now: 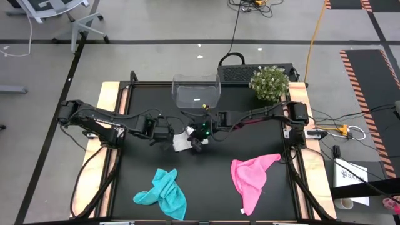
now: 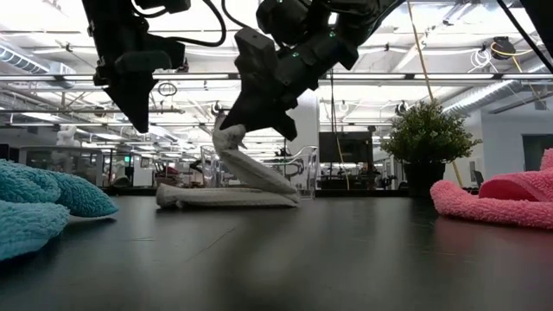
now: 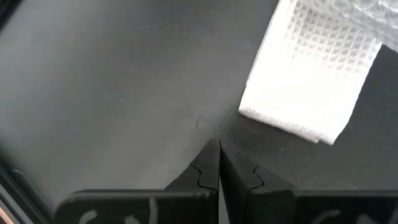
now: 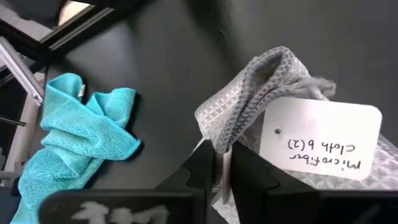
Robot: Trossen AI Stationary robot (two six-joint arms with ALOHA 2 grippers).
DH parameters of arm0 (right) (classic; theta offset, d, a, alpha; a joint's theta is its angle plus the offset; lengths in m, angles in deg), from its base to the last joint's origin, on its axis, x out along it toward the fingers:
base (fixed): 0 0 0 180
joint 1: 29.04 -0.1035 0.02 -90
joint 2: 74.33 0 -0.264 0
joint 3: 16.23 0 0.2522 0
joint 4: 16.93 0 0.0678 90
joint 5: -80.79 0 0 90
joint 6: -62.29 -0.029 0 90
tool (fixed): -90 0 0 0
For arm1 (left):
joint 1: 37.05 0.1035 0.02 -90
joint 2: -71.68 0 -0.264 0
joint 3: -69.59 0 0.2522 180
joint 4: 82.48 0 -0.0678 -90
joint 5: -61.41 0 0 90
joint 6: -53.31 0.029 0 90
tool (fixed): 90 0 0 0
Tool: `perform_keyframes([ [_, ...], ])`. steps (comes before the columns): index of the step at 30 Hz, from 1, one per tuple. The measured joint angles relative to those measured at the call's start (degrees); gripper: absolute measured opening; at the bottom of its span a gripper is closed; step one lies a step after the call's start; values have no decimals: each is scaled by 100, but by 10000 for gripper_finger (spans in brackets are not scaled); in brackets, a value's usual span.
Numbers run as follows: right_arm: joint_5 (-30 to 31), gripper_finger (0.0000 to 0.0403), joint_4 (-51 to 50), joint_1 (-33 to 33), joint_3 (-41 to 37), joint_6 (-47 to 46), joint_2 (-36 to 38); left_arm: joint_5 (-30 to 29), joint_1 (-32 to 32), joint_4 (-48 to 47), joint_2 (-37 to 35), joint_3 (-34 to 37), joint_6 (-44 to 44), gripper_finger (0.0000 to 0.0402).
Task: Fold microfiber towels
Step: Fold the gray microfiber cloth
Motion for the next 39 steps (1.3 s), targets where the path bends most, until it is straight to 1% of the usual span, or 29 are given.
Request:
perform_keyframes([
  [3, -25, 62, 29, -2, 0, 39, 0, 0, 0, 0, 0, 0, 0, 4],
  [5, -161, 71, 22, -2, 0, 120, 0, 0, 0, 2, 0, 0, -8, 10],
  [9, -157, 85, 64, -2, 0, 160, 0, -7, 0, 4, 0, 0, -25, 19],
  [14, -152, 94, 210, 16, 0, 219, 0, -11, 0, 6, 0, 0, -90, 6],
  [17, -154, 95, -5, 39, 0, 350, 0, -13, 0, 28, 0, 0, -156, 4],
  [24, -134, 95, -1179, 44, 0, 733, 165, 146, -47, 483, 67, 0, -355, 30],
  [26, -133, 95, -1482, 73, 0, 903, 324, 117, -149, 795, 160, 0, 8, 37],
  [28, -98, 95, -1754, 129, 0, 1049, 484, 87, -303, 1218, 292, 0, 729, 45],
  [31, 213, 96, -2133, 222, 0, 1256, 778, 80, -542, 1829, 627, -4, 1863, 57],
  [33, 455, 96, -2319, 298, 0, 1358, 993, 111, -652, 2079, 883, -4, 2380, 67],
  [36, 653, 96, -2501, 407, -13, 1410, 1301, 302, -761, 2253, 1264, -4, 2861, 81],
  [39, 651, 96, -2531, 507, -123, 1421, 1630, 541, -877, 2354, 1534, -2, 3180, 92],
])
